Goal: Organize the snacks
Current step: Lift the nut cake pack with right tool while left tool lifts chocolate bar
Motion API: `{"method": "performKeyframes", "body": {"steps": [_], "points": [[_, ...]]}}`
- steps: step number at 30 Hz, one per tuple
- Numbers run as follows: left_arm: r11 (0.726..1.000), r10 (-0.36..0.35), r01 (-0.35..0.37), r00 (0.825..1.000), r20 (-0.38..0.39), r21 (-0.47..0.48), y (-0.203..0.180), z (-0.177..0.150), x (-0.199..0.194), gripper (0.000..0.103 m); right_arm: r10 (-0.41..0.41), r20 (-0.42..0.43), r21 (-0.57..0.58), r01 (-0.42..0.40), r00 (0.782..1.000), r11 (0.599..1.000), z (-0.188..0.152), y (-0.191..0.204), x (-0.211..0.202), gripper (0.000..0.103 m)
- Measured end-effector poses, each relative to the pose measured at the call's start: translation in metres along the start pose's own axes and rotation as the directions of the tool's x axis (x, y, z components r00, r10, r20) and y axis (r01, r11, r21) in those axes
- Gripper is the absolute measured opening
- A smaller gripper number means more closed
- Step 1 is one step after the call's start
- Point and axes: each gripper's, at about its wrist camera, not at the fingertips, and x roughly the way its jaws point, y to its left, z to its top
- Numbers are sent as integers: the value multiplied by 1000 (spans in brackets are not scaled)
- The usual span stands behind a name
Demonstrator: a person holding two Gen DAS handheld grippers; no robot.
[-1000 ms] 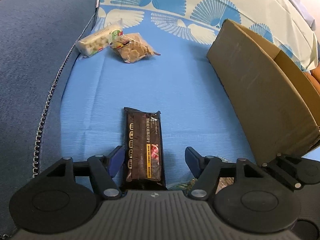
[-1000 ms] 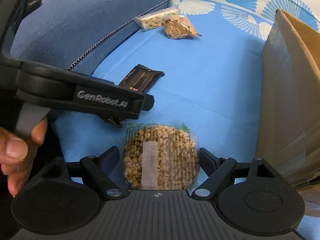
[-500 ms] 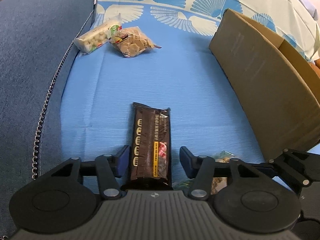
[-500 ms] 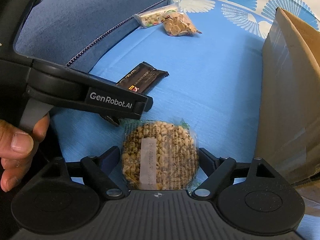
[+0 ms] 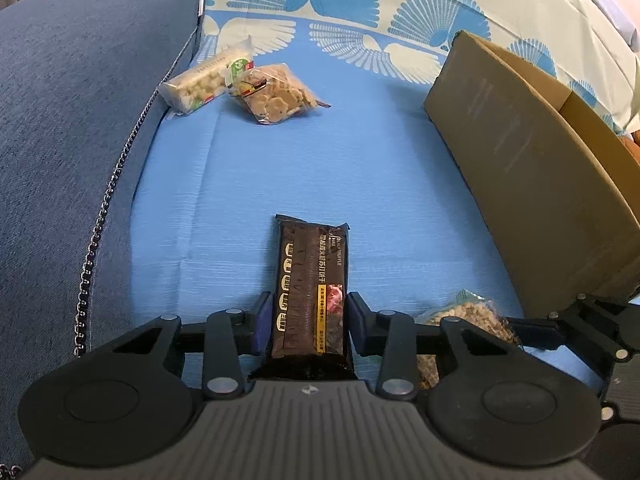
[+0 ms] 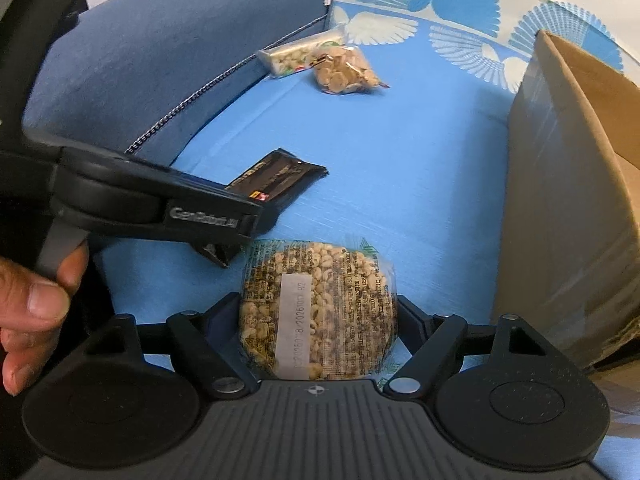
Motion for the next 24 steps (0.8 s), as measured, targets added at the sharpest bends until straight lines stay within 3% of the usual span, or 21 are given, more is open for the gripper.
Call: {"method": "performKeyframes", "body": {"steps": [6,24], "points": [[1000,10,-10,1000,-24,27,-4,0,5,43,-4,-56,18,5,998,1000,-1,-4,10,82],[999,16,-15,1000,-17,34,-5,-1,8,43,11,-47,17,-10,999,1000,-4,-7,13,82]]}}
